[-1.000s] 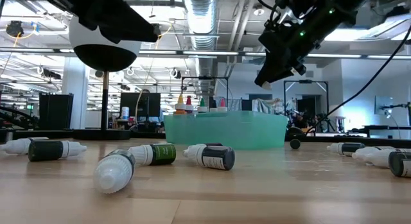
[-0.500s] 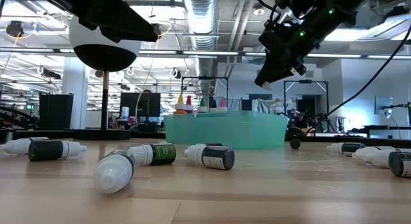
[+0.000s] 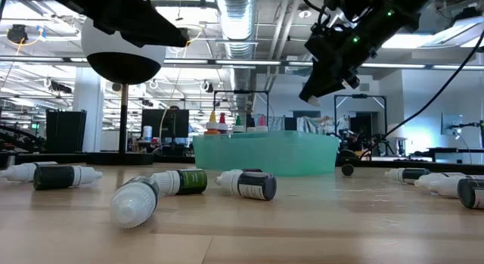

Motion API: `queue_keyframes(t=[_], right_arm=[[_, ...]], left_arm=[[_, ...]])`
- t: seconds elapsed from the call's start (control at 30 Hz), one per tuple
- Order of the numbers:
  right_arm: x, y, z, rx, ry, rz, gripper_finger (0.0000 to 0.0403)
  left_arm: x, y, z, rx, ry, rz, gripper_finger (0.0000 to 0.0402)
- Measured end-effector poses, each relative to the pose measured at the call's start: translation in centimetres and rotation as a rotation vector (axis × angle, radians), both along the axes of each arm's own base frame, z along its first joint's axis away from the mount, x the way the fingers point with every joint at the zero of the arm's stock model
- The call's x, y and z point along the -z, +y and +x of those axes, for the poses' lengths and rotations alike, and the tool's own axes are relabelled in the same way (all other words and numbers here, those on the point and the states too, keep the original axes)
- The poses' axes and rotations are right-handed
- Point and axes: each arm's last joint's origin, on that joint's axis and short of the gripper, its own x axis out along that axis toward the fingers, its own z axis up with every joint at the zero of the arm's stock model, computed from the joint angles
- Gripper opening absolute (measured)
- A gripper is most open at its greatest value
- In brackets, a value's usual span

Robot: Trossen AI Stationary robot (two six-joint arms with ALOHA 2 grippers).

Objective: Pick & Place food coloring
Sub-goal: Put the small orange food coloring bottle into the green bin, then put the small black food coloring bottle into the green bin

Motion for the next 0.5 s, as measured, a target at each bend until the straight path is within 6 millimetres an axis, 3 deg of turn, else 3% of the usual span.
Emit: queue_keyframes(t=[0.13,0.37,0.5], right_arm=[[0.2,-0.3,0.5,-0.027,-0.016,-0.001,0.0085],[3.2,-1.1,2.0,-0.034,0.073,0.015,0.0127],[4.0,-1.5,2.7,-0.026,0.106,0.020,0.0147]], left_arm=[[0.0,-0.1,0.0,0.017,0.002,-0.001,0.0174],[0.0,-0.1,0.0,0.028,0.005,-0.006,0.0174],[0.0,-0.1,0.0,0.035,0.009,-0.008,0.0174]])
